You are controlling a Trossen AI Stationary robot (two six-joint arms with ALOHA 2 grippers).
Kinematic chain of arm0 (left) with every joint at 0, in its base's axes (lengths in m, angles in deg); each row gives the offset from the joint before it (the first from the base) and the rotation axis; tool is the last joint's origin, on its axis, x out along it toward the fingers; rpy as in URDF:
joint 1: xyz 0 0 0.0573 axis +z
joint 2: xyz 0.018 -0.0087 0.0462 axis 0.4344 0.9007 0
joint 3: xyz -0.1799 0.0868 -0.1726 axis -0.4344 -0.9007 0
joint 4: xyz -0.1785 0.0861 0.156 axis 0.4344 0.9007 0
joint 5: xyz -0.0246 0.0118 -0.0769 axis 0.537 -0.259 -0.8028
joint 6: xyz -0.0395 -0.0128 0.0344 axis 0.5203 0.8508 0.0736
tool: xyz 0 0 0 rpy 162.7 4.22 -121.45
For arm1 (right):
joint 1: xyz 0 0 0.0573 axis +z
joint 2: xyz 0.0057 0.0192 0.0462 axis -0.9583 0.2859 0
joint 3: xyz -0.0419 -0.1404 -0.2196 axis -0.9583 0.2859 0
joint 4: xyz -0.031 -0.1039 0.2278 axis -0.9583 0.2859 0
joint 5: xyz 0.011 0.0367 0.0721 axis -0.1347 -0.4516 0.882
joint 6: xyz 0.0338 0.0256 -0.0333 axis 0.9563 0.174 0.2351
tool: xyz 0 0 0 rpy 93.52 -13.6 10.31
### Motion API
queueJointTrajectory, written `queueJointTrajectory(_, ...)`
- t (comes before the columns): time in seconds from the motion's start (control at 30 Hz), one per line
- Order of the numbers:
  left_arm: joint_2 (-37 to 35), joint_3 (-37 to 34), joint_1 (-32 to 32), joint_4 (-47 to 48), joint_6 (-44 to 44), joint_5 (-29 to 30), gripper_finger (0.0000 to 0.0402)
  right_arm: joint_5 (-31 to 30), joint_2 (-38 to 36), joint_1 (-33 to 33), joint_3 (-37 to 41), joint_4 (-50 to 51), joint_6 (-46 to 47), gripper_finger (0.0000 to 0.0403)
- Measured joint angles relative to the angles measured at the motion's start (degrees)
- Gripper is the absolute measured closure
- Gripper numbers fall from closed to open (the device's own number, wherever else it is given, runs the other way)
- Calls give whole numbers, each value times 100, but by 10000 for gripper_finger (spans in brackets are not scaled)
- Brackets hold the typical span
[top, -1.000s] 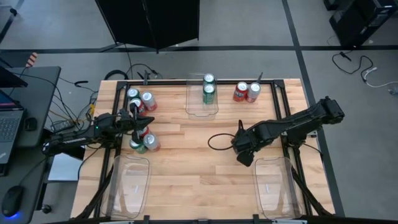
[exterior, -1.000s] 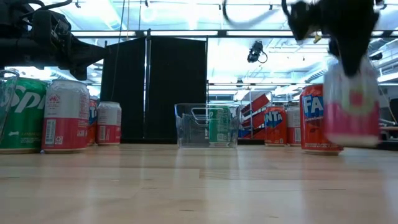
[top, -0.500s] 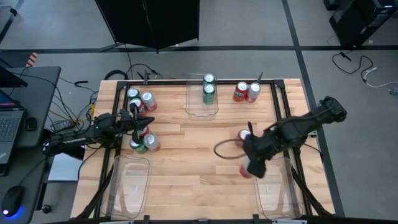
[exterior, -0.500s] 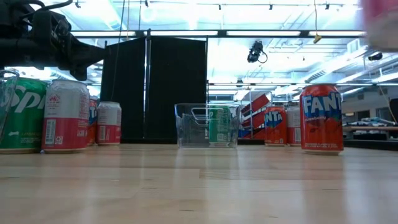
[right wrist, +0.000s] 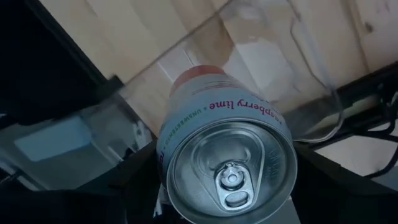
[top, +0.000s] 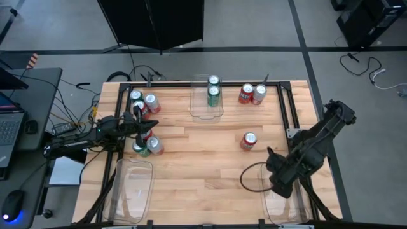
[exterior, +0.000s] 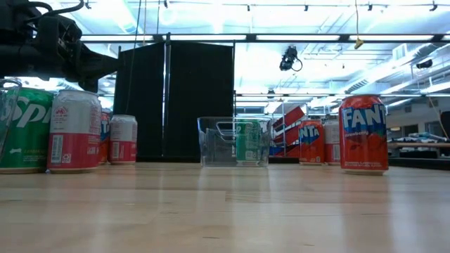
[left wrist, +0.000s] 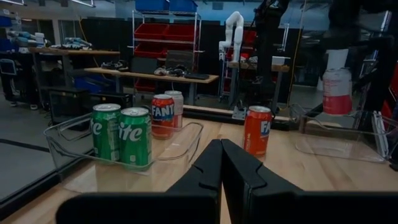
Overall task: Sort soda cans
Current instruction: Put the bottom right pink and white soda can into the bottom right transparent bin
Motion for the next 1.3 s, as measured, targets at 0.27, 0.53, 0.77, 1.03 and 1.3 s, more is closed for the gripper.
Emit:
queueJointTrajectory(0.27, 2, 0, 0, 66, 0, 0, 390, 233, 9, 750, 982, -723, 596, 125)
queueJointTrajectory(0.53, 1, 0, 0, 85, 34, 1, 390, 244, 9, 1267, 1730, -1254, 795, 125)
queueJointTrajectory(0.77, 15, 0, 0, 120, 61, 2, 390, 241, 9, 1471, 2188, -1930, 994, 125)
queueJointTrajectory(1.03, 22, 0, 0, 136, 190, 2, 390, 258, -12, 1672, 2314, -2099, 1288, 125)
queueJointTrajectory(1.3, 22, 0, 0, 139, 192, 2, 390, 486, -19, 1698, 2371, -2137, 1592, 124)
